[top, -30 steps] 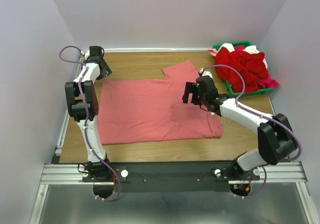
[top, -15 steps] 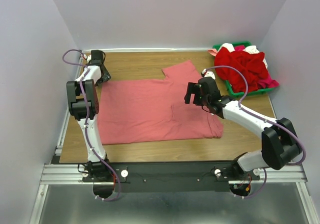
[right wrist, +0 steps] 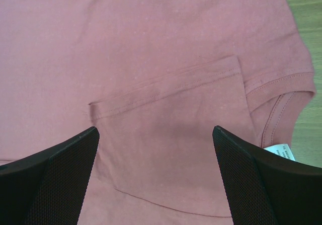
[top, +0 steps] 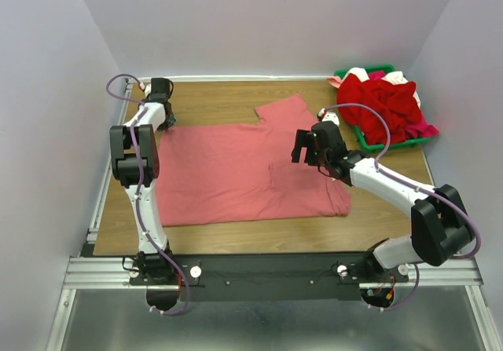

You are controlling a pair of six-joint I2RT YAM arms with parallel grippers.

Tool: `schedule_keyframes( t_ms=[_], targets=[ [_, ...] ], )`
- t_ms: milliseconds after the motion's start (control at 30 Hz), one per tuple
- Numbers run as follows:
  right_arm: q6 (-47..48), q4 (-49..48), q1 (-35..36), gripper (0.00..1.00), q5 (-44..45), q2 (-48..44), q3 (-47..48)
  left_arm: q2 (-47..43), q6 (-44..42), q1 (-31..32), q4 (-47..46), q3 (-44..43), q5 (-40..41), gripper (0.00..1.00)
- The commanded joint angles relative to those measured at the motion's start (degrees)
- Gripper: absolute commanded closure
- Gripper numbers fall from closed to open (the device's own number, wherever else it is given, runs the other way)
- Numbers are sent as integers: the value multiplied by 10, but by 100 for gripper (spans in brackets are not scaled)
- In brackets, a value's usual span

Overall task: Fold and stack the t-shirts
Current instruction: Fold the tshirt

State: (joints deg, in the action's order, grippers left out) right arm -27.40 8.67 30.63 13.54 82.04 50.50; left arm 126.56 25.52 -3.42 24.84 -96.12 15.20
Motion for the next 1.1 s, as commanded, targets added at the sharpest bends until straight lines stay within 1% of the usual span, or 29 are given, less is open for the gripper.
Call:
schedule_keyframes(
  t_ms=[0, 133, 267, 367, 400, 500, 533, 600, 633, 733, 767, 867, 900, 967, 1000, 1067],
  targets=[
    [3, 5, -2, 0, 24, -13, -8, 25, -3, 4, 24, 5, 4, 100],
    [8, 5, -2, 0, 27, -7, -1, 21, -7, 4, 18, 10, 5, 100],
    [13, 5, -6, 0, 37, 31, 44, 18, -14, 4, 10, 15, 2, 100],
    [35, 6, -21, 0, 37, 92, 121, 17, -15, 4, 6, 18, 1, 100],
    [49, 6, -29, 0, 25, 135, 171, 16, -19, 4, 6, 19, -1, 100],
    [64, 9, -65, 0, 7, 205, 249, 13, -19, 4, -1, 24, -2, 100],
    [63, 12, -72, 0, 0, 253, 300, 12, -19, 4, -4, 26, -2, 100],
    [74, 17, -92, 0, -5, 297, 358, 12, -12, 5, -2, 23, 2, 100],
    [79, 18, -97, 0, -5, 345, 416, 15, -13, 4, -1, 21, 4, 100],
    [105, 23, -110, 0, 11, 412, 499, 17, -13, 4, 3, 16, 6, 100],
    [114, 25, -114, 0, 17, 454, 548, 18, -13, 4, 3, 15, 8, 100],
    [140, 30, -120, 0, 17, 511, 615, 17, -12, 5, 4, 16, 10, 100],
    [143, 31, -126, 0, 16, 544, 656, 18, -10, 4, 5, 17, 11, 100],
    [142, 30, -139, 0, 3, 582, 697, 17, -11, 5, 4, 18, 11, 100],
    [136, 38, -143, 0, -5, 622, 752, 16, -11, 5, 3, 19, 11, 100],
    [113, 41, -152, 0, -27, 647, 792, 16, -12, 5, 2, 19, 12, 100]
  ],
)
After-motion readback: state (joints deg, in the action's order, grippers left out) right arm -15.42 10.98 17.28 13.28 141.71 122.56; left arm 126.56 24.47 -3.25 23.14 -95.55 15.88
